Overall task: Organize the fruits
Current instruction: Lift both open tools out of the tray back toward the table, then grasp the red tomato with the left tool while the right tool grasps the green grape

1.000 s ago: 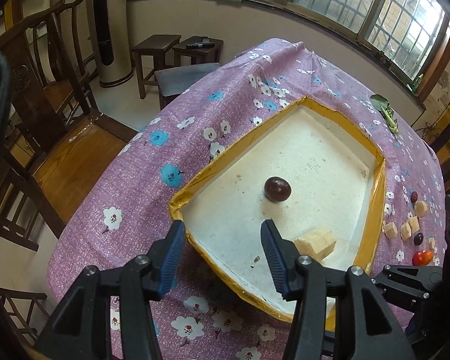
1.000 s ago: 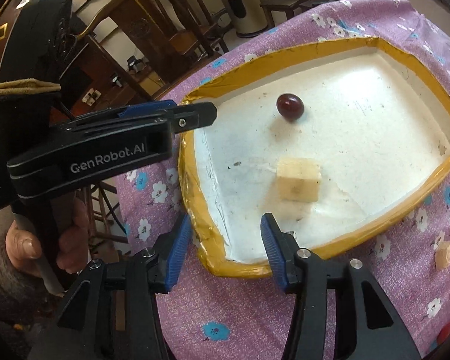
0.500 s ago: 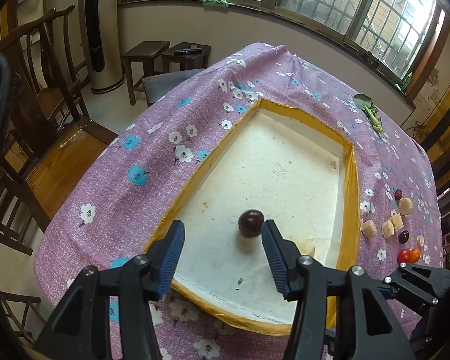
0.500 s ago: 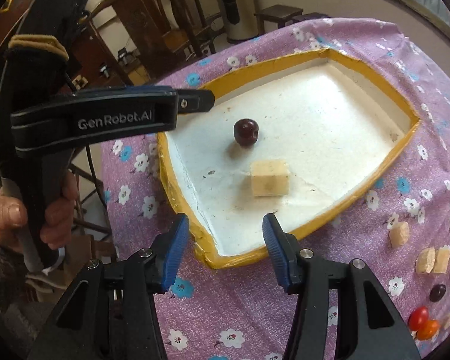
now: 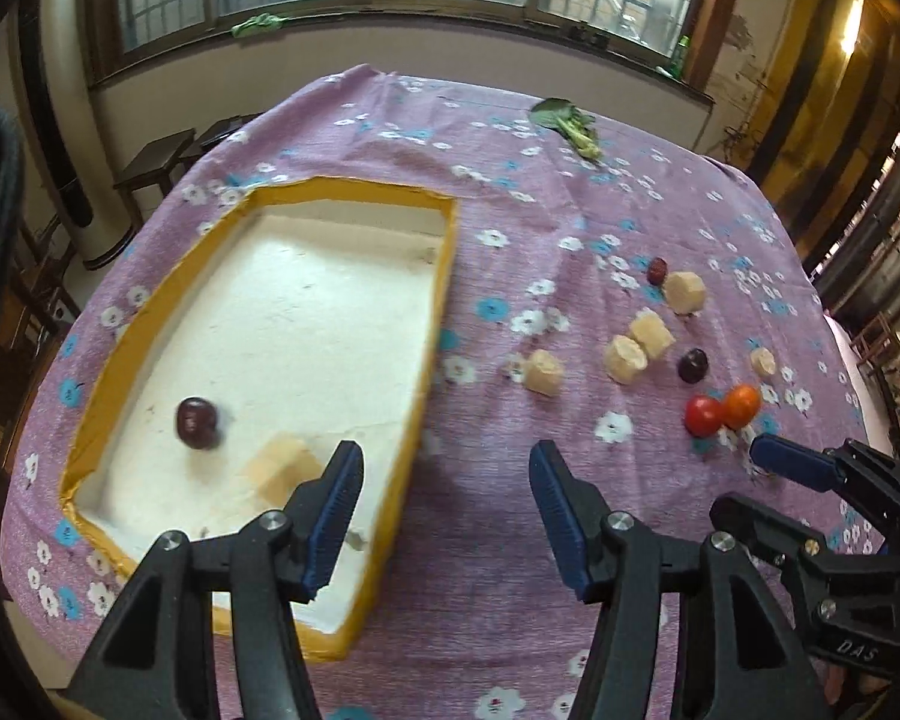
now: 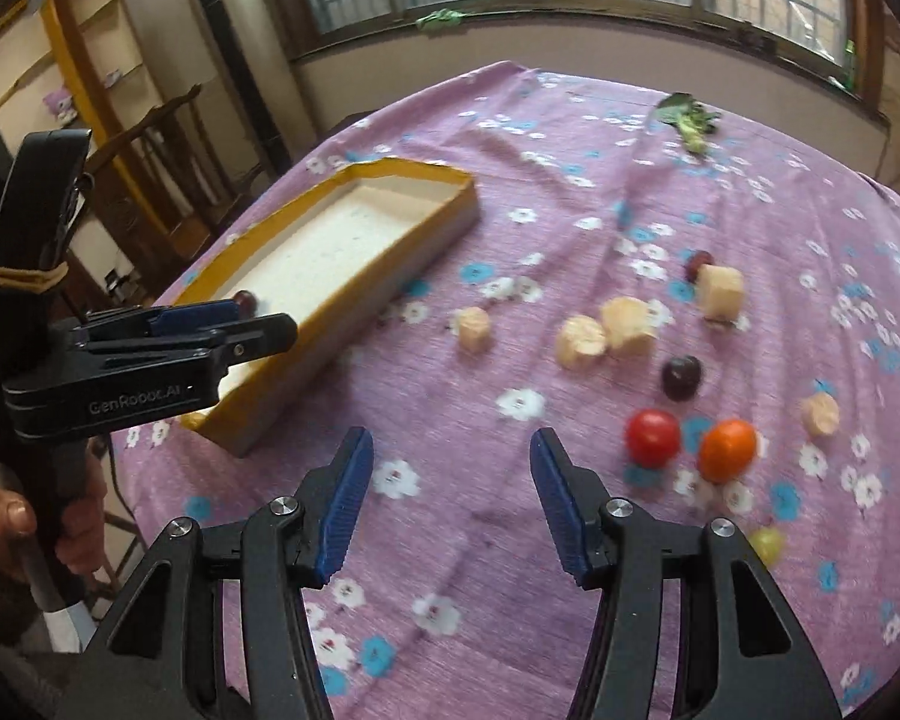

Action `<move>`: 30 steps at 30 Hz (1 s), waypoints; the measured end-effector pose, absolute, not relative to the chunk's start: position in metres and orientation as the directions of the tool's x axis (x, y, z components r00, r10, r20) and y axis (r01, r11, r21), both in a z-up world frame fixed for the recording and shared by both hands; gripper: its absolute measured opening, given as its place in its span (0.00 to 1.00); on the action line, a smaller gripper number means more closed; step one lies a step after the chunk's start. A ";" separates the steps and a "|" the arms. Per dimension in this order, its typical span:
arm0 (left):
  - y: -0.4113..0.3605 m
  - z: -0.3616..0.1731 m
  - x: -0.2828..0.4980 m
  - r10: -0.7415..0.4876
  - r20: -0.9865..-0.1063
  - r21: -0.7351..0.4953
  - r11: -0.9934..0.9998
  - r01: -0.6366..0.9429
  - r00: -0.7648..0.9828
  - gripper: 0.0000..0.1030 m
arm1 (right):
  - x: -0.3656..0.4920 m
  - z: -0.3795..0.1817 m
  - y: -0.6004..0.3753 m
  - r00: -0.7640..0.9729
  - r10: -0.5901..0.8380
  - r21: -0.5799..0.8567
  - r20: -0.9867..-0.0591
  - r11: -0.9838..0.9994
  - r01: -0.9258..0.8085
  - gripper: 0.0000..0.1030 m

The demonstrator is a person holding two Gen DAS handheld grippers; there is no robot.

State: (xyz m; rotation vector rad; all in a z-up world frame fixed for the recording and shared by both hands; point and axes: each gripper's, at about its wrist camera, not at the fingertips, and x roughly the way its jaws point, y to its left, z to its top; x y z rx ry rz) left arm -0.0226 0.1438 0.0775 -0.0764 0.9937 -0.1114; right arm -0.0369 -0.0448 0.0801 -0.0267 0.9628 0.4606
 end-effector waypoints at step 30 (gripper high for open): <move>-0.013 0.025 0.030 -0.275 -0.883 -0.178 0.946 0.272 0.380 0.55 | -0.067 0.059 -0.197 0.552 0.245 0.220 -0.797 0.969 -0.112 0.56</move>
